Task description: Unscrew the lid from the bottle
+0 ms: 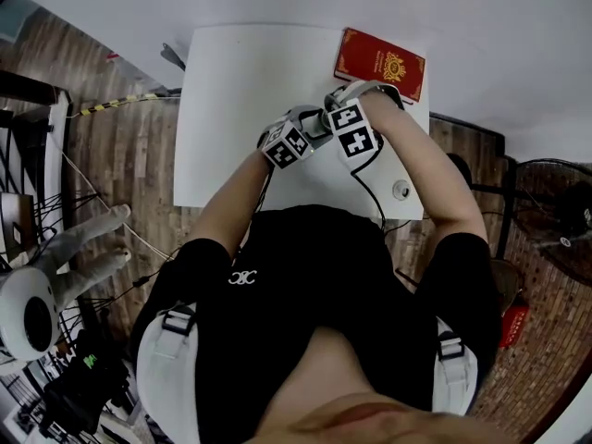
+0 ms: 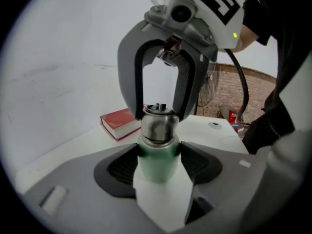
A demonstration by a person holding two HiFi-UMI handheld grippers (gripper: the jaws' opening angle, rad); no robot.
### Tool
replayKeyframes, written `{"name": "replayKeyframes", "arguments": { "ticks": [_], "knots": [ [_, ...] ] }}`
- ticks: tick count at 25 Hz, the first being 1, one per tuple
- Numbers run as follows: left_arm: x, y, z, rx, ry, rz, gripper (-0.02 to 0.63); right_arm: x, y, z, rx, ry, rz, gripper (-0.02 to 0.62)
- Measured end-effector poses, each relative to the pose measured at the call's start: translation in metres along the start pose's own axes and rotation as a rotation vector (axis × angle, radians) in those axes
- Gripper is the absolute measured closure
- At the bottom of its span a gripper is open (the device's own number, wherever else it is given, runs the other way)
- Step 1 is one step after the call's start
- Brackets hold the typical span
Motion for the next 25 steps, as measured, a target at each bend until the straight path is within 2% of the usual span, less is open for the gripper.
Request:
{"name": "replayKeyframes", "arguments": {
  "ticks": [1,3,4,6,10,13,15,17,19,21,25],
  "knots": [
    [0.0,0.0,0.0,-0.002,0.0,0.0,0.279,0.001,-0.001,0.001,0.002,0.054,-0.024,0.36],
    [-0.001,0.0,-0.001,-0.003,0.001,0.0,0.279,0.003,-0.001,0.002,-0.015,0.066,-0.028,0.359],
    [-0.001,0.001,0.0,-0.002,0.001,-0.001,0.279,0.003,0.0,0.002,-0.034,0.026,-0.005,0.357],
    [-0.002,0.001,0.0,-0.002,0.001,-0.003,0.278,0.003,0.009,0.003,-0.085,-0.119,0.093,0.356],
    [-0.001,0.001,-0.001,-0.006,-0.001,0.001,0.279,0.0,0.054,0.008,-0.246,-0.567,0.466,0.354],
    [-0.002,0.001,-0.001,-0.004,-0.003,0.001,0.278,-0.015,0.077,0.009,-0.417,-1.0,0.751,0.344],
    [-0.002,0.001,0.0,-0.003,-0.003,0.002,0.278,-0.025,0.072,0.002,-0.507,-1.273,0.884,0.344],
    [-0.002,0.001,0.001,-0.003,-0.002,0.0,0.278,-0.029,0.056,-0.007,-0.577,-1.462,0.924,0.293],
    [-0.002,0.001,0.0,-0.002,-0.001,-0.001,0.278,-0.026,0.04,-0.013,-0.625,-1.563,0.908,0.29],
    [-0.002,0.001,-0.001,0.0,0.0,-0.001,0.278,-0.018,0.027,-0.014,-0.645,-1.598,0.881,0.288],
    [-0.002,0.001,-0.002,0.003,0.0,-0.006,0.278,-0.006,0.008,-0.01,-0.681,-1.603,0.82,0.291]
  ]
}}
Point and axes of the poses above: the fingertips, and each gripper's own axes: y backward along the fingers, z to its right, x out of its top, the point moved 4 cm from there along y, backward along the fingers, and after that the axes turned 1 degree about x, right-handed, at the moved point
